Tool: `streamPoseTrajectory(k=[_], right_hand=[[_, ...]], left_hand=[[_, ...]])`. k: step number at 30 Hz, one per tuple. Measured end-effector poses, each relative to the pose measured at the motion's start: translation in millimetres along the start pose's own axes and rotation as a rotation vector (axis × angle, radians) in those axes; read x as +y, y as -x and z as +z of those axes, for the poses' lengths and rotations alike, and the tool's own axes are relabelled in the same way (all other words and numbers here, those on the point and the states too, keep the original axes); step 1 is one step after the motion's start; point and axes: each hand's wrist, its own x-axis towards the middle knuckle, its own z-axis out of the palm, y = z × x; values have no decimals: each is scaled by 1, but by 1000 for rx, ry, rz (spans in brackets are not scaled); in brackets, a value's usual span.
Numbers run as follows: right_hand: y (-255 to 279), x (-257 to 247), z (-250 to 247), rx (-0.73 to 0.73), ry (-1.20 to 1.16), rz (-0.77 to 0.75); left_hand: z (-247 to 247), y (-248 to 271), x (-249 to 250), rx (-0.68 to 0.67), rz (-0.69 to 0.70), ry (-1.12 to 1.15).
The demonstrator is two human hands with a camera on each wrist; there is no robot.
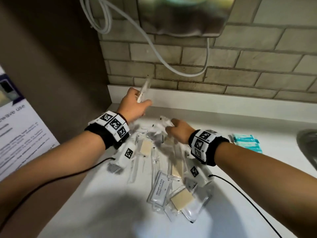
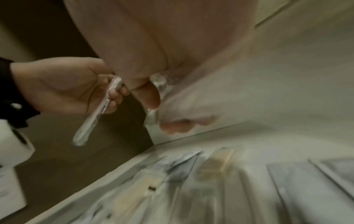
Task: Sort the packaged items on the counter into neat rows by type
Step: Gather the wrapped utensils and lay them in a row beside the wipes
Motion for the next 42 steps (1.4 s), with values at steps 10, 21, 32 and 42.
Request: streamPoseTrajectory(k=[10, 21, 32, 42], right_hand=[[17, -4, 71, -183, 490, 107], [12, -7, 50, -28, 278, 150], [3, -14, 1, 275, -103, 1], [14, -14, 10, 291, -192, -9]], left_hand=[[-5, 69, -95, -368, -240, -770], [6, 60, -87, -362, -284, -621], [18, 70, -68, -540, -284, -597], [8, 63, -39, -215, -279, -534]])
